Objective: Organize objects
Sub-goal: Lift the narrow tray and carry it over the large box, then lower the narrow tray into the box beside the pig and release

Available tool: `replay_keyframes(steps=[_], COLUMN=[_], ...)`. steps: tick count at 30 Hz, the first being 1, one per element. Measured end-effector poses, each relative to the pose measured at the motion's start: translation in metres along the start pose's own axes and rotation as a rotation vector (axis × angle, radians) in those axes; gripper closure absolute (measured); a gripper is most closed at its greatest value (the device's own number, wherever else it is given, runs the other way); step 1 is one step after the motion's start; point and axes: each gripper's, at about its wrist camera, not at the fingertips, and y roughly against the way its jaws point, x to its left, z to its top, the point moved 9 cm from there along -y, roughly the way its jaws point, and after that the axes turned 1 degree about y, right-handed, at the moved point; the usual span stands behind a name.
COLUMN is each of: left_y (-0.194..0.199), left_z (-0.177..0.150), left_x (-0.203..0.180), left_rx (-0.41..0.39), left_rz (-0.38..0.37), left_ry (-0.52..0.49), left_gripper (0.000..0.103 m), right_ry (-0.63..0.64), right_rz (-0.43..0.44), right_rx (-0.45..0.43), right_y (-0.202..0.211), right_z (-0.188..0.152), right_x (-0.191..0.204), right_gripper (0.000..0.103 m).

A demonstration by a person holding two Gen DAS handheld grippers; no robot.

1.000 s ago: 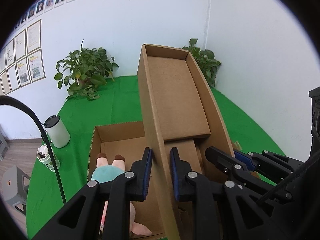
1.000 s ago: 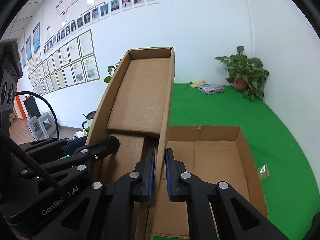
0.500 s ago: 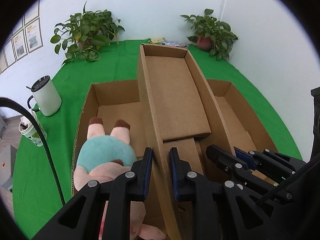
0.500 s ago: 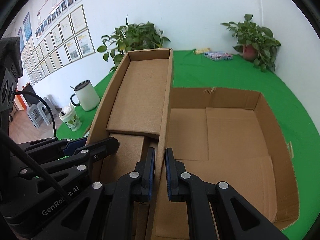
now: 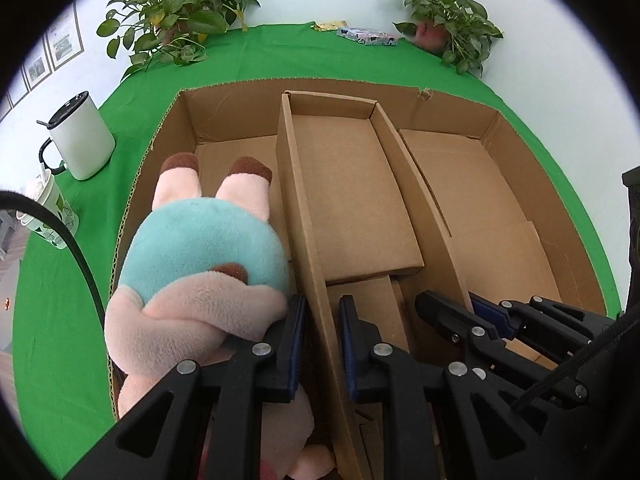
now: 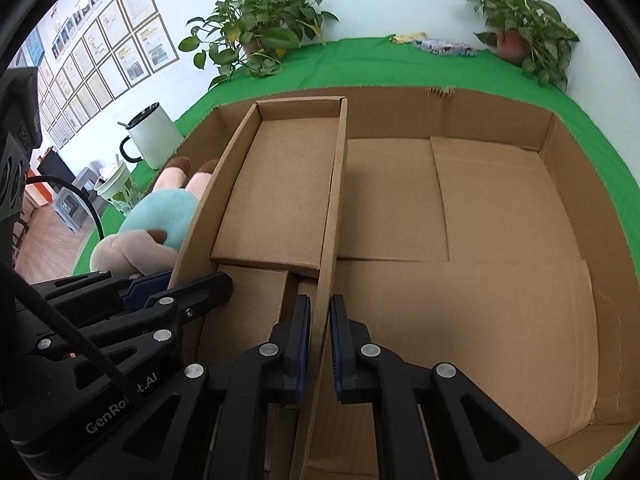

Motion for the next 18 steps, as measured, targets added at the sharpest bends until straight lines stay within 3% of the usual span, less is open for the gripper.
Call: replay_keyframes(steps=[4,9,18], left_y=[0.006,0.036,0.071], left_z=[-0.001,0.001,-0.008], left_x=[0.003,0.013,0.034], left_rx=[0.016,-0.049,-0.152], left_rz=[-0.013,-0.068,-0.003], left_ry=[0.001,0.051,0.047], left_gripper=[0.082,0.083,0.083], right_ry=[0.016,0.064,0.113], right_rz=[0.000,-0.038,-0.093], right_rx=[0.004,0.018,0.055], right_y=[0.000,0.003,-0.010], right_z=[-0.002,-0.004,-0.012], right_x=[0.002,0.009,0.015], right_gripper=[0.097,0.096,0.096])
